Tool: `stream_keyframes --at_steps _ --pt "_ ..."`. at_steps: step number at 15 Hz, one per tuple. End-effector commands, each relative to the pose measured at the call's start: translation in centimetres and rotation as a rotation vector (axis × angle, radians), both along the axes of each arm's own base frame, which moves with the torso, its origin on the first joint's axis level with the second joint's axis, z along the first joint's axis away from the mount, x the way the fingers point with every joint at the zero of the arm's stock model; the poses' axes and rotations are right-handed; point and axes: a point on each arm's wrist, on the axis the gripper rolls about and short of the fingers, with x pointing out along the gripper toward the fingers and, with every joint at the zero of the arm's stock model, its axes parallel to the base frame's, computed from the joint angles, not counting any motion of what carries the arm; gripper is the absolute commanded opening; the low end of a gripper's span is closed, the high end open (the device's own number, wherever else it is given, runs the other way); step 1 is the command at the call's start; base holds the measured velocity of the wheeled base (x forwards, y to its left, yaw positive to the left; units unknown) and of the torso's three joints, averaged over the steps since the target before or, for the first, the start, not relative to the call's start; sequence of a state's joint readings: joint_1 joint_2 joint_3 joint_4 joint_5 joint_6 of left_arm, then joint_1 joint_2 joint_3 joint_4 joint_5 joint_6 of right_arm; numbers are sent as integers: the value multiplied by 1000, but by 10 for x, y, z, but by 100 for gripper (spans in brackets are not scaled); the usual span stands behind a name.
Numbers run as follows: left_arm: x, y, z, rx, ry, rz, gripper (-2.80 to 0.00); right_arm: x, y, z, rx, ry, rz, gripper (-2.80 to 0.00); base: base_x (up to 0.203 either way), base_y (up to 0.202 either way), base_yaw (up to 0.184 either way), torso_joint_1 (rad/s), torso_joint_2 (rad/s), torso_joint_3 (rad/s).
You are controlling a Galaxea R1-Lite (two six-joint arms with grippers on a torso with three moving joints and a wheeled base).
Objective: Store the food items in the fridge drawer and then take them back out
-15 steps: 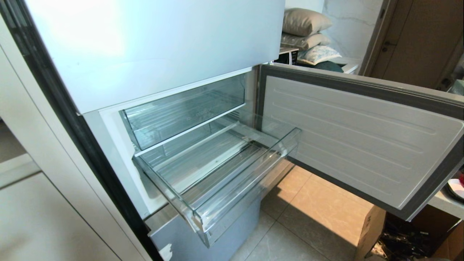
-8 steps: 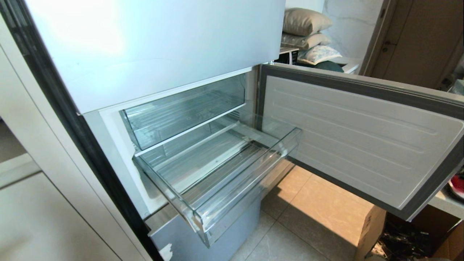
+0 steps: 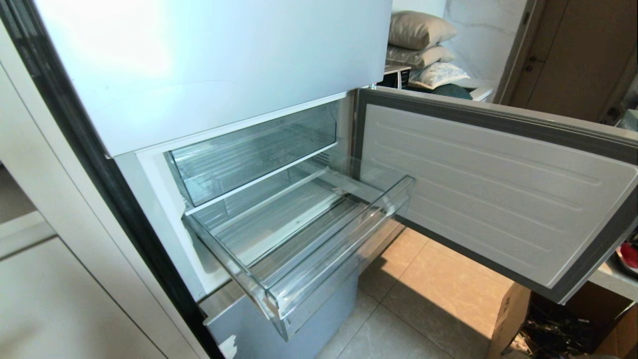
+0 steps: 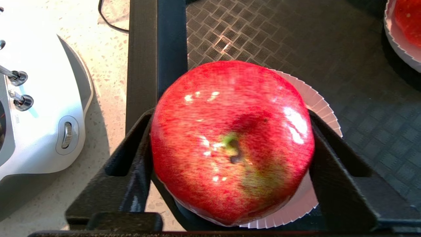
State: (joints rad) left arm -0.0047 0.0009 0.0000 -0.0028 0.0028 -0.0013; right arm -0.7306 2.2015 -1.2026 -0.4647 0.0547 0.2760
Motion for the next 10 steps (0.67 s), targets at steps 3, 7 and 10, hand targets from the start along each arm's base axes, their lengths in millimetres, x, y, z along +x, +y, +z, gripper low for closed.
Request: stream_keyframes --at_steps 3,7,10 --pt "0 0 0 0 0 0 -280 -1 1 1 0 -1 1 0 0 0 0 0 0 0" --pt "0 0 0 0 0 0 -280 -3 3 14 -24 -22 -5 0 0 0 0 0 0 0" --pt "0 0 0 0 0 0 -280 -5 8 36 -61 -55 11 0 0 0 0 0 0 0"
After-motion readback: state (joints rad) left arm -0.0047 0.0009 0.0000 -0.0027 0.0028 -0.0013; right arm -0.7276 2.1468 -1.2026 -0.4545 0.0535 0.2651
